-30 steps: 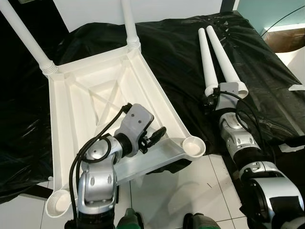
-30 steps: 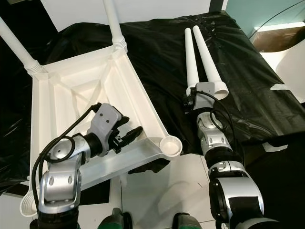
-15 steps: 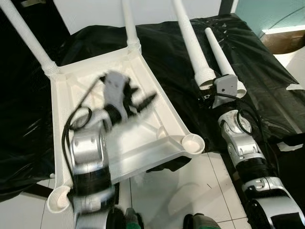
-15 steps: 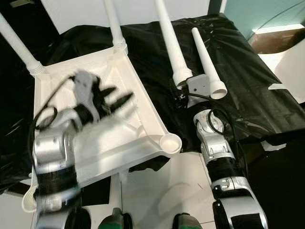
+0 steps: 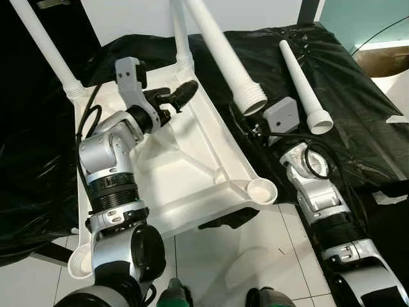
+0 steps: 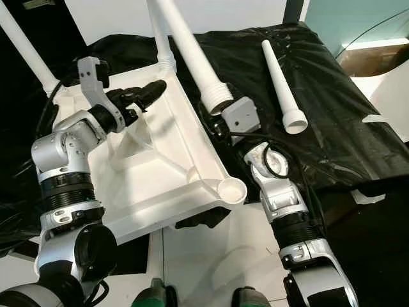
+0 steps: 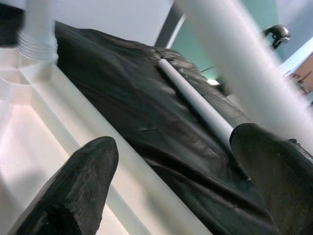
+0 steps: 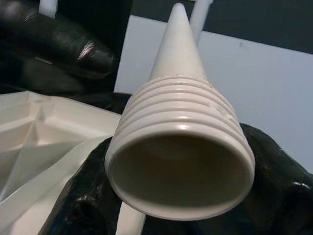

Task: Building children table

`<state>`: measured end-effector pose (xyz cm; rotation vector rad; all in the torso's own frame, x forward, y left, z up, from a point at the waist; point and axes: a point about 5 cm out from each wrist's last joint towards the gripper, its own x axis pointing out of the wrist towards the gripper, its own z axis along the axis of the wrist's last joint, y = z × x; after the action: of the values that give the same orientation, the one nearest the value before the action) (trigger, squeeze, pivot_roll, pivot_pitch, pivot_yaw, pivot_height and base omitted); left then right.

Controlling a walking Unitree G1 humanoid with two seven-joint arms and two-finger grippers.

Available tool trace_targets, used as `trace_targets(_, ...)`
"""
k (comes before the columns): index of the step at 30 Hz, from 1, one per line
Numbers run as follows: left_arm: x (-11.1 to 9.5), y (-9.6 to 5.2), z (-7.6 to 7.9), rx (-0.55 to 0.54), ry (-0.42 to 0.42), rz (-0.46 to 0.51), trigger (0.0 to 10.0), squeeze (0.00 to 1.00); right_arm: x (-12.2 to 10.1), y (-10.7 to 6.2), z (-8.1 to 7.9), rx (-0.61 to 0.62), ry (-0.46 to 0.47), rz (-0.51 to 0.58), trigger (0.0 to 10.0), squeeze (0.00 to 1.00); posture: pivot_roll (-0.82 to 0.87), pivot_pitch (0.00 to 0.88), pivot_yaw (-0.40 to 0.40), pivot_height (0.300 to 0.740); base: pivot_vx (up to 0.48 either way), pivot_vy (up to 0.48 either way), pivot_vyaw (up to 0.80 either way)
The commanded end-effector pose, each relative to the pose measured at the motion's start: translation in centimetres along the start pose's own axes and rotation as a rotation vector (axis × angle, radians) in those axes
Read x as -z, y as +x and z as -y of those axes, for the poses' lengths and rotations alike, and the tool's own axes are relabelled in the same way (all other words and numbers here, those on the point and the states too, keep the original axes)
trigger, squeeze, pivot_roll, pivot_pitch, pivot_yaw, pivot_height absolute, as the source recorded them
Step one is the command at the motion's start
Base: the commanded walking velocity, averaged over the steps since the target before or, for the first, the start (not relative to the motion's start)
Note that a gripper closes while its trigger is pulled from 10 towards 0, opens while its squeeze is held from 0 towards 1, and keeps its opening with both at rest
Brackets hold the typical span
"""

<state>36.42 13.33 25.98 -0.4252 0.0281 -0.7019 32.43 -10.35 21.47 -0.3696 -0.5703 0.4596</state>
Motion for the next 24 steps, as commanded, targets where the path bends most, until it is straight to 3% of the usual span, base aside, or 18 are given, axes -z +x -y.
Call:
trace_targets(1,-0.4,0.4,0.3,0.039,-0.05,0.009,10.0,0.0,-0.6,0.1,-1.0,-0.042,-0.004,0.028,10.0,0.0,0.02,0.044,0.04,0.74,0.0,0.0,0.0)
trace_targets(3,-0.7,0.9,0.5,0.079,-0.12,0.021,10.0,0.0,-0.7,-0.2,-1.8,-0.065,0.002,0.03,10.0,0.0,0.02,0.046,0.042,0.74,0.0,0.0,0.0)
trace_targets(9,-1.5,1.7,0.7,0.136,-0.217,0.043,10.0,0.0,-0.4,-0.5,-2.6,-0.099,0.01,0.02,10.0,0.0,0.02,0.047,0.043,0.74,0.0,0.0,0.0)
trace_targets(14,-1.7,2.4,0.5,0.142,-0.244,0.037,10.0,0.0,-0.2,-0.7,-3.1,-0.131,0.015,0.009,10.0,0.0,0.02,0.047,0.047,0.74,0.0,0.0,0.0)
trace_targets(24,-2.5,4.4,-0.9,0.029,-0.294,0.036,10.0,0.0,0.9,-2.1,-5.1,-0.203,0.011,-0.031,10.0,0.0,0.03,0.049,0.054,0.74,0.0,0.0,0.0)
